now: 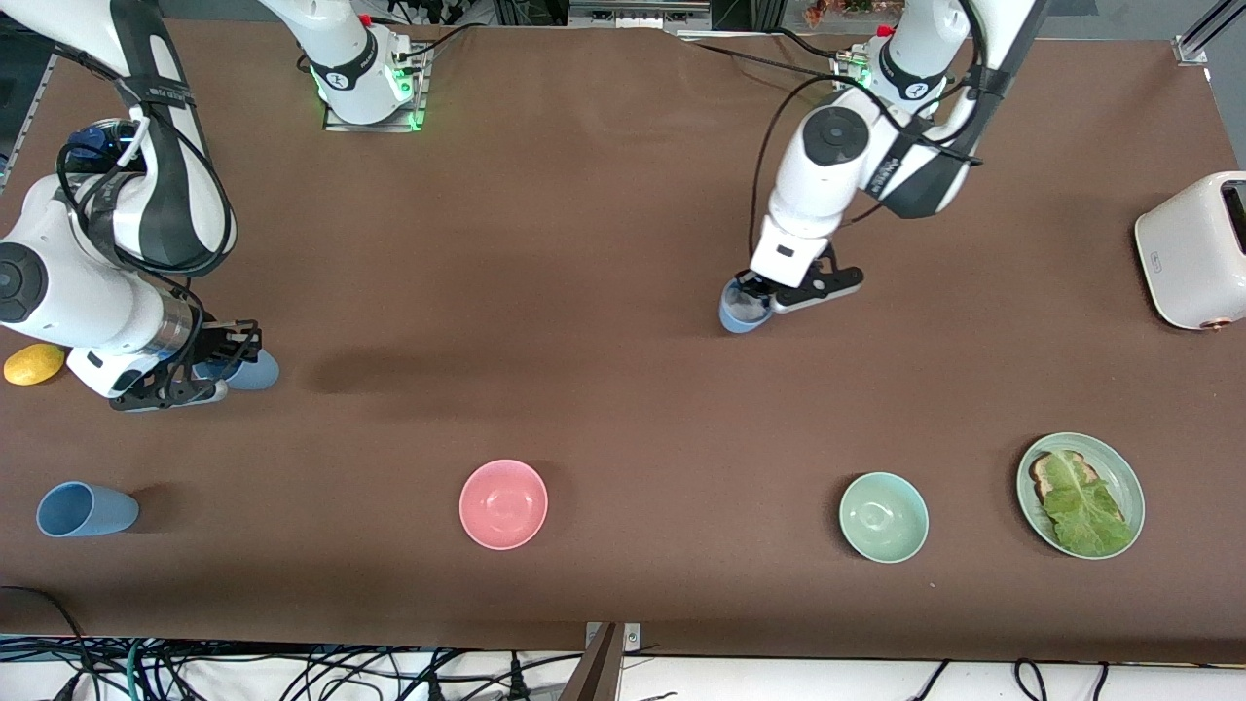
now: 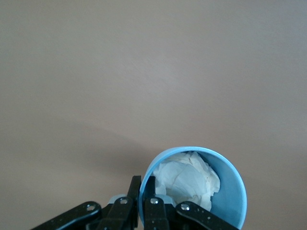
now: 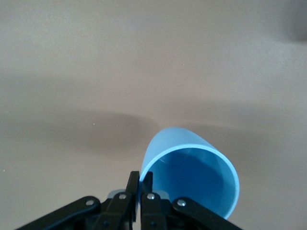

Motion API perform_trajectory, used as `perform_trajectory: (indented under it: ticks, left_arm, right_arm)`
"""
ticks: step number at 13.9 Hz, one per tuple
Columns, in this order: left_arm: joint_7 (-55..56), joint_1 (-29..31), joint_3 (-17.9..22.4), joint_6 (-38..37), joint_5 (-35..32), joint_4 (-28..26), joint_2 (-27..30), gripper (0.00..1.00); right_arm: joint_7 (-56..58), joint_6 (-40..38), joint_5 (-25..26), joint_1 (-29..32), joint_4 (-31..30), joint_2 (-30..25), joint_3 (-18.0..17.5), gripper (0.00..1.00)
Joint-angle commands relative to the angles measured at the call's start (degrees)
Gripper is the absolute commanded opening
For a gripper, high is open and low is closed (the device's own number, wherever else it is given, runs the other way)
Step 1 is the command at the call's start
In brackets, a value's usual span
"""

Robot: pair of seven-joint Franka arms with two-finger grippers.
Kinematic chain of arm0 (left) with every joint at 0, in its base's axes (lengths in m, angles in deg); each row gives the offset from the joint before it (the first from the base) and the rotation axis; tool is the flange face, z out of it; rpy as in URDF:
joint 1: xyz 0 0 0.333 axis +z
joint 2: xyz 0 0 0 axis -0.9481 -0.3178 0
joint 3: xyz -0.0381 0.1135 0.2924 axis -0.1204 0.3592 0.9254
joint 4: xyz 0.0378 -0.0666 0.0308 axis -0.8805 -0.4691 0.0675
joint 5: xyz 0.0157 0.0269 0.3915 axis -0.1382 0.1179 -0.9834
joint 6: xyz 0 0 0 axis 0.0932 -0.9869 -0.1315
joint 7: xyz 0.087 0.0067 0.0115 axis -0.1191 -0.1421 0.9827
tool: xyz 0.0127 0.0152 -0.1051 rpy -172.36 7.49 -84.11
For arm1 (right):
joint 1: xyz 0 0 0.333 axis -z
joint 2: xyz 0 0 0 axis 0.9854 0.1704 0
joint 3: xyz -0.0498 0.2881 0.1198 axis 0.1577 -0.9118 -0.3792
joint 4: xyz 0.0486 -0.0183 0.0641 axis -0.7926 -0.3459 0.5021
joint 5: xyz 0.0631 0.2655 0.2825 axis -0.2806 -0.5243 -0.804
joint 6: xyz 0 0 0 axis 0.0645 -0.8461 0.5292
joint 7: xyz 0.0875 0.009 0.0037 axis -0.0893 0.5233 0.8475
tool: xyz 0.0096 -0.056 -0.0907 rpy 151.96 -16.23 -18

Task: Stack blue cups with both arms
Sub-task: 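Lift both blue cups and carry them toward the table middle, then set the tissue cup down with the left gripper while the right gripper approaches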

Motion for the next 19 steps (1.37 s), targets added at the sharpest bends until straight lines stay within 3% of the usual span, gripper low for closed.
perform_trajectory:
  ticks: [1,5,10,19]
  left_arm:
    - [7.4,-3.6,0.0,-4.2,-1.9,7.8,-5.5,0.00]
    - [14.2,-7.5,0.3,-4.8,-2.0,13.5,-10.6,0.00]
    - [24.1,-11.5,0.2,-10.6,-8.7,23.2,-17.8,0.00]
    - [27.5,-13.6,1.0,-10.8,-11.3,28.6,-24.1,0.00]
  right_arm:
    - [0.9,-3.5,-0.7,0.2,0.1,-3.1,-0.2,0.00]
    - [0.7,-11.4,-0.8,0.2,4.9,-4.0,-0.3,0.00]
    - [-1.8,-17.6,-0.6,-0.3,9.8,-3.9,-0.4,0.00]
    - [-15.5,-22.5,-0.9,-10.0,15.0,-3.4,-0.3,0.00]
